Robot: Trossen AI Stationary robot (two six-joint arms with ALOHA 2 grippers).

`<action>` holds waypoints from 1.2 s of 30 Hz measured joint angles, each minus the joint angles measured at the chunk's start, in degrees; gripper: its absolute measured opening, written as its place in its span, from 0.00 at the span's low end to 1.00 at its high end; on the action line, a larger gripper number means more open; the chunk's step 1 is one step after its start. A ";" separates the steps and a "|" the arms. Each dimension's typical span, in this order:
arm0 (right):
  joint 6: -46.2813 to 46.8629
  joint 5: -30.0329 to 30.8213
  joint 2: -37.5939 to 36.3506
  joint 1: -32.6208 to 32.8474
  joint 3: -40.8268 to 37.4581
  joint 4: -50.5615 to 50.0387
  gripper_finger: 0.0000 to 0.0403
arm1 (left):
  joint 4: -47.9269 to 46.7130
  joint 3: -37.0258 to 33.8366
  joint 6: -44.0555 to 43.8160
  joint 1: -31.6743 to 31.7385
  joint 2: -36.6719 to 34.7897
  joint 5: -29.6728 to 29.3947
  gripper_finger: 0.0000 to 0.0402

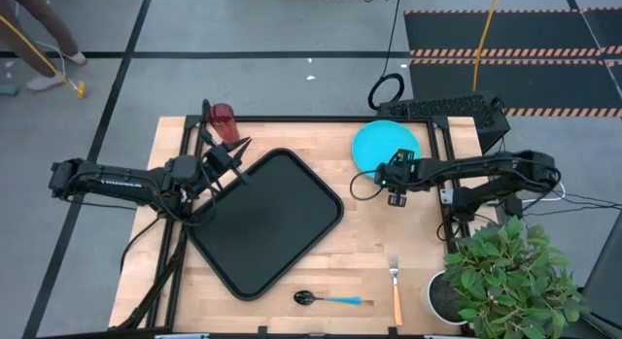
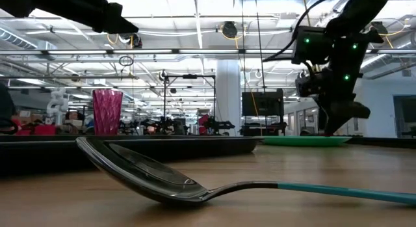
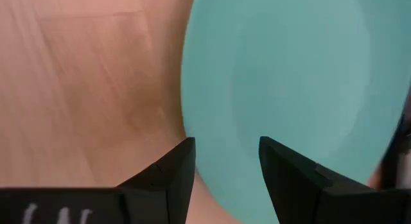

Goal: Pick and place plate/cup/fork/spoon on tray
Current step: Put the blue plate on the black food tray

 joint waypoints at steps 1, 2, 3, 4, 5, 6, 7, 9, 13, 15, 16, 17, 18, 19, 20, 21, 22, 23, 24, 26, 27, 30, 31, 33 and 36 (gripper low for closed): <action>-0.33 1.00 0.76 0.75 0.00 0.31 0.41 | -0.22 -0.01 0.00 0.00 0.00 0.02 0.08; -0.43 1.87 1.57 1.58 0.02 0.70 0.41 | -0.24 -0.01 -0.07 0.00 0.00 0.00 0.08; -0.48 2.02 2.28 2.36 0.02 1.03 0.41 | -0.24 -0.04 -0.24 0.00 0.00 0.00 0.08; -0.20 2.02 2.92 3.19 0.02 1.13 0.41 | -0.24 -0.01 -0.35 0.00 0.00 0.02 0.08; 0.30 2.01 3.57 4.09 0.02 1.13 0.41 | -0.28 -0.01 -0.35 0.00 0.00 0.01 0.08; 0.92 2.21 4.19 4.90 0.02 1.17 0.41 | -0.39 -0.01 -0.35 0.00 0.00 0.00 0.08; 1.51 2.98 4.69 5.55 0.02 1.20 0.41 | -0.50 -0.01 -0.33 0.00 0.00 0.00 0.08; 1.87 4.62 5.68 6.69 0.02 1.44 0.41 | -0.54 -0.01 -0.17 0.00 0.00 0.00 0.08; 3.77 6.18 6.06 8.80 0.02 1.13 0.41 | -0.52 -0.01 -0.20 0.00 0.00 0.00 0.08; 4.34 9.20 6.08 9.32 0.02 1.29 0.41 | -0.51 -0.01 -0.13 0.00 0.00 0.00 0.08; 4.35 10.76 6.07 9.39 0.04 1.23 0.41 | -0.46 -0.01 -0.13 0.00 0.00 0.00 0.08; 3.99 11.83 6.06 9.31 0.04 1.16 0.41 | -0.35 -0.03 -0.13 0.00 0.00 0.00 0.08; 3.58 12.34 6.06 9.08 0.04 1.15 0.41 | -0.25 -0.01 -0.13 0.00 0.00 0.00 0.08; 3.15 12.41 6.06 8.74 -0.09 1.25 0.41 | -0.22 -0.01 -0.13 0.00 0.00 0.00 0.08; 2.68 12.20 6.06 8.28 -0.40 1.58 0.41 | -0.19 -0.01 -0.11 0.00 0.00 0.00 0.08; 2.17 11.90 6.06 7.92 -0.82 1.88 0.41 | -0.19 -0.01 -0.09 0.00 0.00 0.00 0.08; 1.71 11.25 6.06 7.54 -1.34 1.80 0.41 | -0.19 -0.01 0.03 0.00 0.00 0.00 0.08; 1.41 10.78 6.07 7.20 -1.96 1.78 0.41 | -0.19 -0.01 0.07 0.00 0.00 0.00 0.08; 1.16 10.85 6.17 6.94 -2.40 2.13 0.41 | -0.19 -0.02 0.28 0.00 0.00 0.00 0.08; 0.78 12.33 6.19 6.68 -2.75 2.96 0.41 | -0.19 -0.01 0.48 0.00 0.00 0.00 0.08; 0.56 13.75 6.18 6.68 -2.75 3.50 0.41 | -0.19 -0.01 0.48 0.00 0.00 0.00 0.08; 0.22 17.69 6.17 6.69 -2.73 5.07 0.39 | -0.19 -0.01 0.48 0.00 0.00 0.00 0.08; 0.20 18.20 6.17 6.68 -2.73 5.27 0.37 | -0.19 -0.01 0.46 0.00 0.00 0.00 0.08; 0.35 18.30 6.17 6.60 -2.73 5.31 0.32 | -0.13 -0.03 0.47 0.00 0.00 0.00 0.08; 1.55 18.26 6.17 6.62 -2.73 5.40 0.19 | -0.08 -0.01 0.46 0.00 0.00 0.00 0.08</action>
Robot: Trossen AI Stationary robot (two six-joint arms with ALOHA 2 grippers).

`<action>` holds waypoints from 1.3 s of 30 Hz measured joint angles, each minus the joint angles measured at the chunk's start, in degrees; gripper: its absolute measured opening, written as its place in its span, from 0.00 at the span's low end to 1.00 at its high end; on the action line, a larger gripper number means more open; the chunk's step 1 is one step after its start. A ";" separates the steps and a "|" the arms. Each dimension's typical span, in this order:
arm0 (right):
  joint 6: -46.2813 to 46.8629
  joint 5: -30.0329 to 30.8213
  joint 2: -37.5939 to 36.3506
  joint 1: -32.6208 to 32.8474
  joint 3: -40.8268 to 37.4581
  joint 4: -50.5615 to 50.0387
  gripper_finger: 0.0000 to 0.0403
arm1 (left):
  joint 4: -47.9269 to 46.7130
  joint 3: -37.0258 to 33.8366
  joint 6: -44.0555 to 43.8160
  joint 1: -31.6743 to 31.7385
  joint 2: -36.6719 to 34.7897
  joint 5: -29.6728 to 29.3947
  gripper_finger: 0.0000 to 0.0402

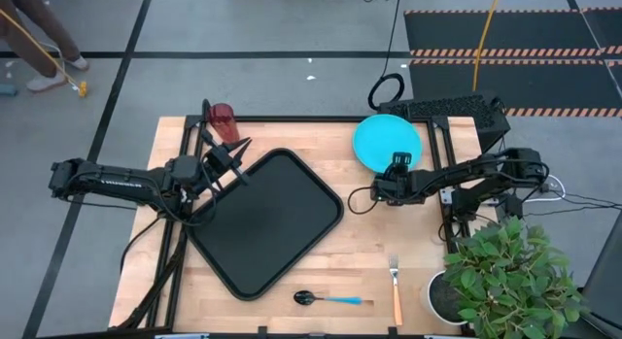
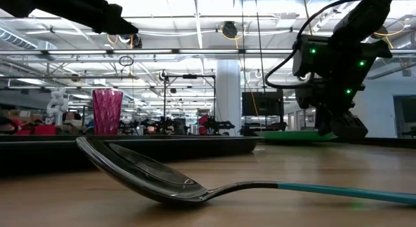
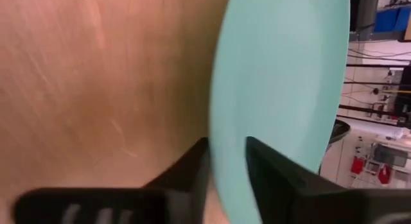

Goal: Pick and place plate/cup/fork/spoon on tray
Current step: Put the blue plate on the black food tray

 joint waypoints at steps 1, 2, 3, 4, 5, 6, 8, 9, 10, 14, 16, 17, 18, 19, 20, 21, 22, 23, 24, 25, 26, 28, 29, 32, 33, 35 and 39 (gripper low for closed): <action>0.29 -0.02 0.00 0.00 0.00 -0.03 0.13 | 0.01 0.00 0.00 0.00 0.00 -0.01 0.08; 0.46 -0.04 0.00 0.00 0.00 -0.07 0.07 | 0.02 0.00 0.00 0.00 0.00 0.00 0.08; 0.64 -0.04 0.00 0.00 0.00 -0.10 0.04 | 0.02 -0.01 0.00 0.00 0.00 0.00 0.08; 0.80 -0.02 0.00 0.00 0.00 -0.10 0.02 | 0.03 -0.02 0.00 0.00 0.00 -0.02 0.08; 0.98 -0.02 0.00 0.00 0.00 -0.01 0.02 | 0.04 0.00 0.00 0.00 0.00 0.00 0.08; 1.20 -0.02 0.00 0.00 0.00 0.05 0.02 | 0.06 -0.01 0.00 0.00 0.00 0.00 0.08; 1.20 -0.01 0.00 0.36 0.00 0.02 0.01 | 0.06 0.00 0.00 0.00 0.00 -0.01 0.08; 1.26 0.08 -0.08 0.81 0.00 0.01 0.01 | 0.06 0.00 0.00 0.00 0.00 -0.01 0.08; 1.38 0.09 -0.26 1.48 0.00 0.03 0.00 | 0.08 0.00 0.00 0.00 0.00 0.00 0.08; 0.10 0.09 -0.33 6.41 0.03 1.86 0.00 | 0.08 0.00 0.09 0.00 0.00 -0.01 0.08; -2.19 0.25 -0.35 9.89 0.41 3.50 0.00 | 0.11 0.00 0.70 0.00 0.00 -0.02 0.08; -3.22 1.04 -0.33 11.68 0.77 4.56 0.00 | 0.11 -0.02 0.74 0.00 0.00 -0.02 0.08; -4.32 2.64 -0.33 13.63 1.35 5.82 0.00 | 0.11 0.00 0.74 0.00 0.00 -0.02 0.08; -5.79 4.66 -0.33 15.45 2.20 6.89 0.00 | 0.11 0.00 0.72 0.00 0.00 -0.02 0.08; -7.54 6.60 -0.33 17.11 3.09 7.92 0.00 | 0.11 0.00 0.70 0.00 0.00 -0.02 0.08; -9.84 8.42 -0.33 18.68 4.10 8.71 0.00 | 0.11 0.00 0.70 0.00 0.00 -0.02 0.08; -12.27 9.62 -0.33 20.11 5.20 9.46 0.00 | 0.11 -0.01 0.70 0.00 0.00 -0.02 0.08; -14.59 10.49 -0.33 21.28 6.45 10.02 0.00 | 0.11 -0.01 0.66 0.00 0.00 -0.02 0.08; -16.89 10.74 -0.33 22.37 7.66 10.96 0.00 | 0.11 0.00 0.61 0.00 0.00 -0.02 0.08; -19.01 10.66 -0.33 23.33 8.83 12.29 0.00 | 0.11 0.00 0.54 0.00 0.00 -0.02 0.08; -21.16 10.07 -0.33 24.18 9.99 13.51 0.00 | 0.11 0.00 0.52 0.00 0.00 -0.02 0.08; -25.99 5.64 -0.33 25.40 11.90 16.30 0.00 | 0.11 0.00 0.50 0.00 0.00 -0.02 0.08; -28.10 2.39 -0.33 25.70 12.74 18.23 0.00 | 0.11 0.00 0.50 0.00 -0.02 -0.02 0.08; -32.54 -8.32 0.20 25.70 14.24 23.34 0.00 | 0.12 -0.01 0.45 0.04 -0.02 -0.02 0.08; -33.71 -10.32 0.84 25.55 14.50 24.93 0.00 | 0.11 -0.01 0.30 0.04 -0.02 -0.02 0.08; -36.26 -12.48 2.46 25.17 14.82 26.96 0.00 | 0.27 0.00 -0.06 0.04 -0.02 -0.02 0.08; -39.32 -17.63 6.92 23.91 15.29 31.06 0.00 | 0.37 -0.02 -1.38 0.04 -0.02 -0.03 0.08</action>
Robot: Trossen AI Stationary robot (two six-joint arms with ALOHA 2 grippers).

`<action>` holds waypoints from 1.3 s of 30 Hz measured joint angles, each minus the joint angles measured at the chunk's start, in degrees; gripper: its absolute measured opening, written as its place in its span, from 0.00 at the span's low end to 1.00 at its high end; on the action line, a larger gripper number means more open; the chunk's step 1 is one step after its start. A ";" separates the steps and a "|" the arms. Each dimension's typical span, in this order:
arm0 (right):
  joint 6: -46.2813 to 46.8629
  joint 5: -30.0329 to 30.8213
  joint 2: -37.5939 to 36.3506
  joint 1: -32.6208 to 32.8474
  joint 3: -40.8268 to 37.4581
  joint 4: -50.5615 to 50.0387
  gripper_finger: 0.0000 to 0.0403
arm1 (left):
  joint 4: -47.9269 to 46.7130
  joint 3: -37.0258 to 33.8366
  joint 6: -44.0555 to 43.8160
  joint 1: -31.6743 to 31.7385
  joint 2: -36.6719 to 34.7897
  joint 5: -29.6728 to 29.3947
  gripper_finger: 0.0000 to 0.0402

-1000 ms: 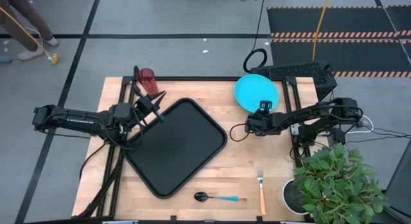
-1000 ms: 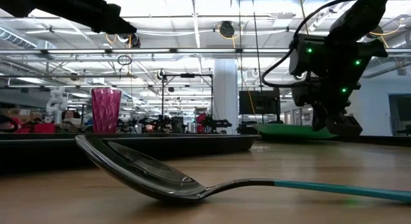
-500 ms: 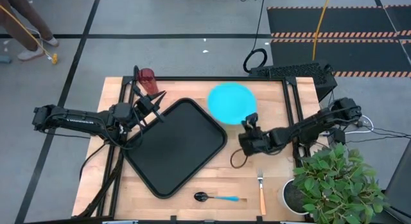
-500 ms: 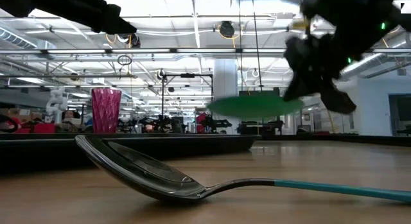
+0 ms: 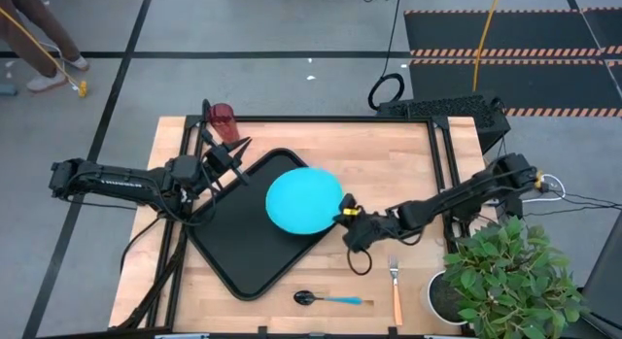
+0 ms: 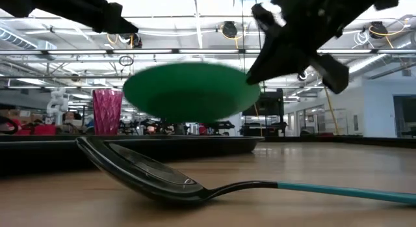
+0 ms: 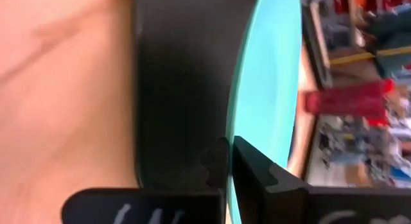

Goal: Pick and place plate/cup/fork/spoon on tray
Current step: Put the blue plate on the black food tray

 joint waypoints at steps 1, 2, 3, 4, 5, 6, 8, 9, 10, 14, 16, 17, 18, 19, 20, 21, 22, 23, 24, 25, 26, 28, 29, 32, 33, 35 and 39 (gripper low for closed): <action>-0.78 -1.60 1.32 -0.36 0.12 1.04 0.00 | 0.00 0.00 -0.56 0.00 0.00 0.00 0.08; -1.71 -3.01 2.80 -0.72 0.60 2.08 0.00 | 0.00 0.01 -1.06 0.00 0.00 0.01 0.08; -2.65 -4.47 4.25 -1.09 1.39 3.03 0.00 | -0.02 -0.01 -1.38 0.00 0.00 0.00 0.08; -3.43 -5.76 5.65 -1.44 2.36 3.73 0.00 | -0.02 -0.01 -1.75 0.00 0.00 0.01 0.08; -4.12 -7.05 7.18 -1.85 3.67 4.05 0.00 | 0.00 -0.01 -2.31 0.00 0.00 0.01 0.08; -4.82 -8.33 8.57 -2.22 5.29 4.29 0.00 | -0.05 -0.01 -2.81 0.00 0.00 0.01 0.08; -6.33 -10.30 11.53 -2.72 8.77 4.34 0.00 | -0.37 -0.01 -3.78 0.00 0.00 0.01 0.08; -7.21 -10.99 12.97 -2.90 10.56 4.11 0.00 | -0.45 -0.01 -4.15 -0.04 0.00 0.01 0.08; -8.11 -11.12 14.29 -2.95 12.17 3.86 0.00 | -0.70 -0.01 -4.58 -0.04 0.00 0.01 0.08; -10.60 -11.49 18.58 -2.90 17.58 1.13 0.00 | -2.67 -0.01 -6.18 -0.04 0.00 0.01 0.08; -10.70 -11.71 20.16 -2.90 18.62 0.96 0.00 | -3.29 -0.01 -6.62 -0.04 0.00 0.01 0.08; -10.73 -11.74 20.71 -2.92 18.64 0.87 0.00 | -3.45 -0.01 -6.79 -0.04 0.00 0.02 0.08; -10.75 -12.03 21.20 -2.95 18.64 0.61 0.00 | -3.42 -0.01 -6.85 -0.04 0.00 0.01 0.08; -10.75 -12.21 21.49 -3.05 18.60 0.54 0.00 | -3.41 -0.01 -6.98 -0.04 0.00 0.01 0.08; -10.60 -12.37 21.80 -3.24 18.59 0.60 0.00 | -3.43 -0.01 -7.06 -0.04 0.00 0.03 0.08; -10.30 -12.43 22.12 -3.56 18.61 0.95 0.00 | -3.41 -0.01 -7.10 -0.05 0.00 0.03 0.08; -10.12 -12.48 22.34 -3.91 18.61 1.31 0.00 | -3.37 -0.01 -7.10 -0.04 0.00 0.01 0.08; -10.10 -12.52 22.44 -4.36 18.61 1.28 0.00 | -3.37 -0.01 -7.14 -0.04 0.00 0.01 0.08; -10.21 -12.58 22.50 -4.80 18.61 1.17 0.00 | -3.37 -0.01 -7.17 -0.04 0.00 0.03 0.08; -10.37 -12.76 22.50 -5.20 18.60 1.46 0.00 | -3.32 -0.01 -7.17 -0.04 0.00 0.01 0.08; -10.55 -13.58 22.50 -5.66 18.59 2.16 0.00 | -3.32 -0.01 -7.17 -0.04 0.00 0.01 0.08; -10.44 -15.65 22.50 -6.43 18.59 4.22 0.00 | -3.20 -0.01 -7.15 -0.04 0.00 0.01 0.08; -10.18 -16.25 22.48 -6.69 18.59 4.96 0.00 | -3.02 -0.01 -7.15 -0.04 0.00 0.01 0.08; -10.00 -18.53 22.48 -7.13 18.59 5.10 0.00 | -2.87 -0.01 -7.15 -0.04 0.00 0.01 0.08; -9.84 -18.83 22.48 -7.12 18.59 4.90 0.00 | -2.90 -0.01 -7.15 -0.04 0.00 0.01 0.08; -9.42 -19.45 22.57 -7.06 18.59 4.88 0.00 | -2.84 -0.01 -6.98 -0.04 0.00 0.01 0.08; -9.05 -20.07 23.26 -7.03 18.53 7.76 0.01 | -2.86 -0.01 -6.95 -0.04 0.00 0.01 0.08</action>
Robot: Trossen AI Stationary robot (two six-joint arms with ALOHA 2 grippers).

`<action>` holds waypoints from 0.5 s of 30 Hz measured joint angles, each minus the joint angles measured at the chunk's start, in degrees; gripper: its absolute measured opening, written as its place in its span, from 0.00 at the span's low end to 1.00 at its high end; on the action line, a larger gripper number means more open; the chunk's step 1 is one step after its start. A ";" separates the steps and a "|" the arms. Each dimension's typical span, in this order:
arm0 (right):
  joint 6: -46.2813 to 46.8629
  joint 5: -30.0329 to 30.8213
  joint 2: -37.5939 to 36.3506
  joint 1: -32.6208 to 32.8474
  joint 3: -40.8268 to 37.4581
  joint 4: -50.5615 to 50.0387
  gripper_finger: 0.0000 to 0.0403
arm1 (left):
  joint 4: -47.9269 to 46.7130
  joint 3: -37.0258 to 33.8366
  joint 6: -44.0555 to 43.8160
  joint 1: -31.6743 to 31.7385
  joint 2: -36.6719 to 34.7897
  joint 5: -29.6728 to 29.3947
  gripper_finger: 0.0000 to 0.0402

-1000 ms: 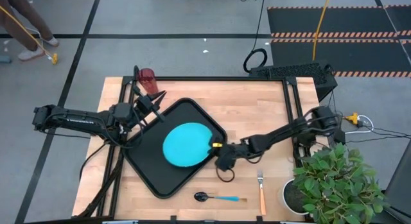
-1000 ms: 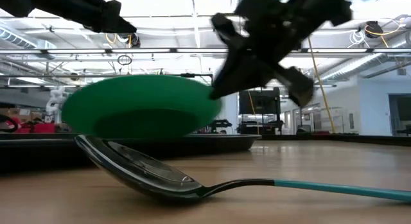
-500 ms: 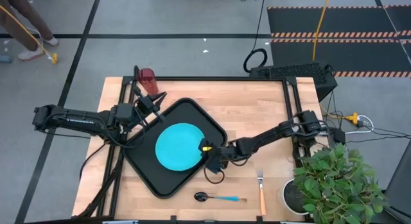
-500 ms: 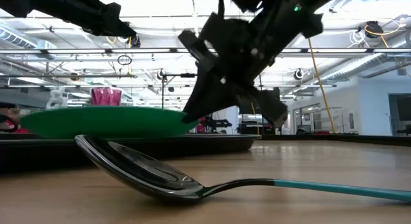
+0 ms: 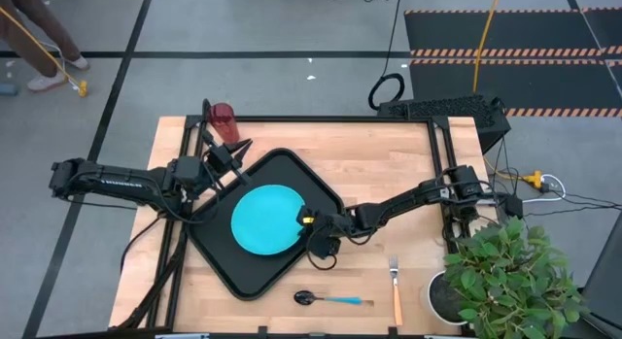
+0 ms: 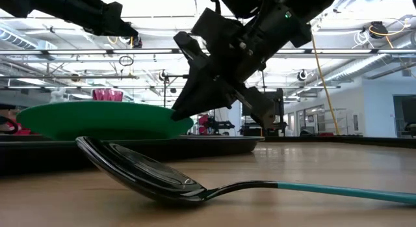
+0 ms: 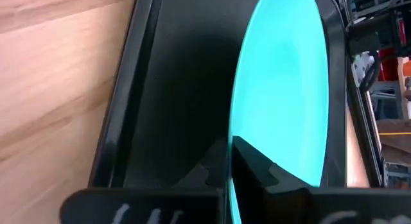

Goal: Pick and place plate/cup/fork/spoon on tray
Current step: Put the blue plate on the black food tray

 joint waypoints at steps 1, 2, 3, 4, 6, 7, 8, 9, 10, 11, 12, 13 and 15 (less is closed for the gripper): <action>0.30 -0.14 -0.02 -0.02 0.00 0.51 0.02 | 0.00 0.00 0.00 0.00 0.00 0.00 0.08; 0.67 -0.35 -0.06 -0.02 0.00 1.01 0.04 | 0.00 0.00 0.00 0.00 0.00 0.00 0.08; 1.00 -0.43 -0.10 -0.02 0.02 1.09 0.06 | -0.02 0.00 -0.04 0.00 0.00 0.00 0.08; 1.54 -0.11 -0.11 -0.01 0.02 1.02 0.08 | 0.00 0.00 -0.04 0.00 0.00 0.02 0.08; 2.50 0.13 -0.07 0.00 0.01 0.66 0.12 | -0.02 0.00 -0.04 0.00 0.00 0.02 0.08; 3.05 0.11 -0.07 0.00 0.00 0.60 0.14 | -0.02 0.00 -0.04 0.00 0.00 0.03 0.08; 3.56 0.11 -0.07 0.00 0.00 0.77 0.16 | 0.00 0.00 -0.05 0.00 0.00 0.02 0.08; 3.74 0.11 -0.07 0.00 0.00 1.00 0.19 | -0.01 0.00 -0.07 0.00 0.00 0.02 0.08; 3.76 0.11 -0.07 0.03 0.00 1.06 0.21 | -0.02 0.00 -0.07 0.00 0.00 0.03 0.08; 3.75 0.13 -0.07 0.09 0.00 1.04 0.23 | -0.02 0.00 -0.07 0.00 0.00 0.04 0.08; 3.76 0.11 -0.07 0.11 0.00 1.05 0.25 | -0.02 0.00 -0.07 0.00 0.00 0.04 0.08; 3.76 0.11 -0.07 0.11 0.00 1.13 0.27 | -0.02 0.00 -0.09 0.00 0.00 0.04 0.08; 4.03 0.13 -0.07 0.06 0.00 2.46 0.30 | -0.02 0.00 -0.13 0.00 0.00 0.04 0.08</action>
